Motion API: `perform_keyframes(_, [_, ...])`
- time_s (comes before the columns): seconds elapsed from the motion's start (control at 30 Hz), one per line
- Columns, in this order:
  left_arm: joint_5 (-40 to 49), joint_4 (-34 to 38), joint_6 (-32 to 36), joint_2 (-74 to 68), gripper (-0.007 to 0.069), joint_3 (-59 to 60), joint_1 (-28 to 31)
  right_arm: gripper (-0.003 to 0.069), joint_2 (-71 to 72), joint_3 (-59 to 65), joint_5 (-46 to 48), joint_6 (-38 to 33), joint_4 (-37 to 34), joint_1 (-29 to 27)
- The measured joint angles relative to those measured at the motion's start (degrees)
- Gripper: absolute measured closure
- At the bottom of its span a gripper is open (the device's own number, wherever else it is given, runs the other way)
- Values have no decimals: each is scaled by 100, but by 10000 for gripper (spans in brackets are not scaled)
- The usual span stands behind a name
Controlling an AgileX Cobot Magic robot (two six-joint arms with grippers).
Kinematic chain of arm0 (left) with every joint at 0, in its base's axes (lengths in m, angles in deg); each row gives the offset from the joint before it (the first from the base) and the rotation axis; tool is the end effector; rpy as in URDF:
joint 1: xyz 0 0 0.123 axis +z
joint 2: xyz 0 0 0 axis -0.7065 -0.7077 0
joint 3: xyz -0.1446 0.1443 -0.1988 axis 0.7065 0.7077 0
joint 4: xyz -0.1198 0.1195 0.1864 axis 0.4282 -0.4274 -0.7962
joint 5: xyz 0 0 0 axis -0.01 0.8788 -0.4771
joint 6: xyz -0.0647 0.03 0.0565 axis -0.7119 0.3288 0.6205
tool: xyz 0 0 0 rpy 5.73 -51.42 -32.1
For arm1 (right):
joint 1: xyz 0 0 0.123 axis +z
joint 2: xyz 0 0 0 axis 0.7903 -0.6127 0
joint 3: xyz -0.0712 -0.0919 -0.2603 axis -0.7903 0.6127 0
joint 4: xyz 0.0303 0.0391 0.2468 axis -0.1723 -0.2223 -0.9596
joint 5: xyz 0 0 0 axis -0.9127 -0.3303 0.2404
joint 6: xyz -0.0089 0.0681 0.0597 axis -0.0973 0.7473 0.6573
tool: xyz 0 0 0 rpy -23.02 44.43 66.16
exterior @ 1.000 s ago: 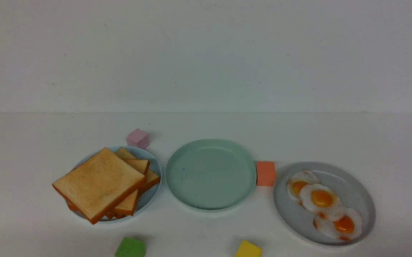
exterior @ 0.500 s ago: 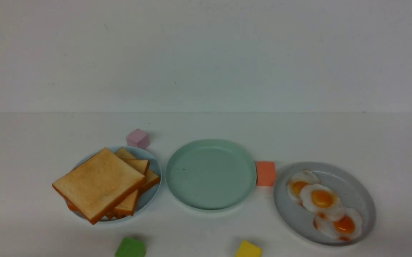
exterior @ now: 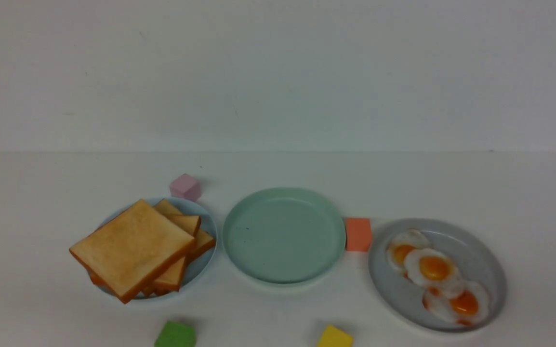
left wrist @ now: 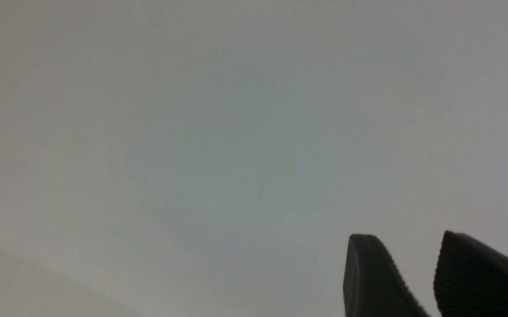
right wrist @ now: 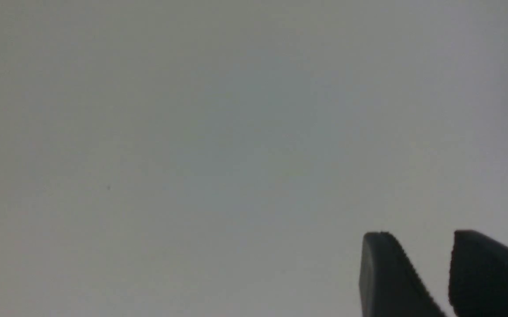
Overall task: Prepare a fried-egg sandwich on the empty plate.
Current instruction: Use the left arm to grab a slice of bread
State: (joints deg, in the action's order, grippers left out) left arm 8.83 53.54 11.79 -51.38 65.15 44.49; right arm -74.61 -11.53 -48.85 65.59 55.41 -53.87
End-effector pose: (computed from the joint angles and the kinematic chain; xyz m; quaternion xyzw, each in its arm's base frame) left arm 0.0440 0.0000 0.2605 -0.1527 0.5386 -0.2281 0.7966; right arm 0.0458 -0.0023 0.2656 0.1520 0.5480 0.1882 0.8007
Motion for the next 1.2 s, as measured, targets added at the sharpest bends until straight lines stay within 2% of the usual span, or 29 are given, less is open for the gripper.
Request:
perform_keyframes(0.17, [635, 17, -451, -691, 386, -1538, 0, 417, -805, -1558, 971, 0, 1, 0])
perform_keyframes(0.2, [685, 17, -466, -738, 386, -1538, 0, 417, -849, -1558, 1012, 0, 1, 0])
perform_keyframes(0.27, [1414, 17, -576, -1352, 386, -2380, 0, 417, -1388, -2259, 1585, 0, 1, 0])
perform_keyframes(0.3, [2107, 21, -597, -1727, 386, -2892, 0, 417, -1706, -2640, 1920, 0, 21, 0])
perform_keyframes(0.37, [2571, 2, -597, -1995, 386, -3164, 0, 417, -1924, -2823, 2135, -6, 83, 0])
perform_keyframes(0.4, [3271, -83, -560, -2419, 386, -3489, 0, 417, -2248, -2986, 2409, -128, 259, 0])
perform_keyframes(0.43, [3350, -101, -550, -2521, 386, -3520, 0, 417, -2285, -3014, 2434, -146, 286, 0])
perform_keyframes(0.47, [3860, -266, -472, -2856, 386, -3667, 0, 417, -2525, -3053, 2610, -321, 496, 0])
perform_keyframes(0.63, [4620, -533, -361, -3673, 386, -3684, 0, 417, -3000, -2907, 2891, -503, 615, 50])
perform_keyframes(0.73, [4788, -189, -500, -3996, 386, -3542, 0, 417, -3015, -2810, 3006, -546, 408, 269])
perform_keyframes(0.83, [5086, 529, -576, -4355, 386, -3482, 0, 417, -3112, -2805, 3386, -580, 332, 590])
perform_keyframes(1.03, [5521, 1595, -80, -5400, 386, -3482, 0, 417, -3418, -2803, 4343, -1002, 129, 1210])
perform_keyframes(1.2, [5583, 1956, 63, -6298, 381, -3482, 0, 417, -3643, -2803, 4841, -1515, -348, 1616])
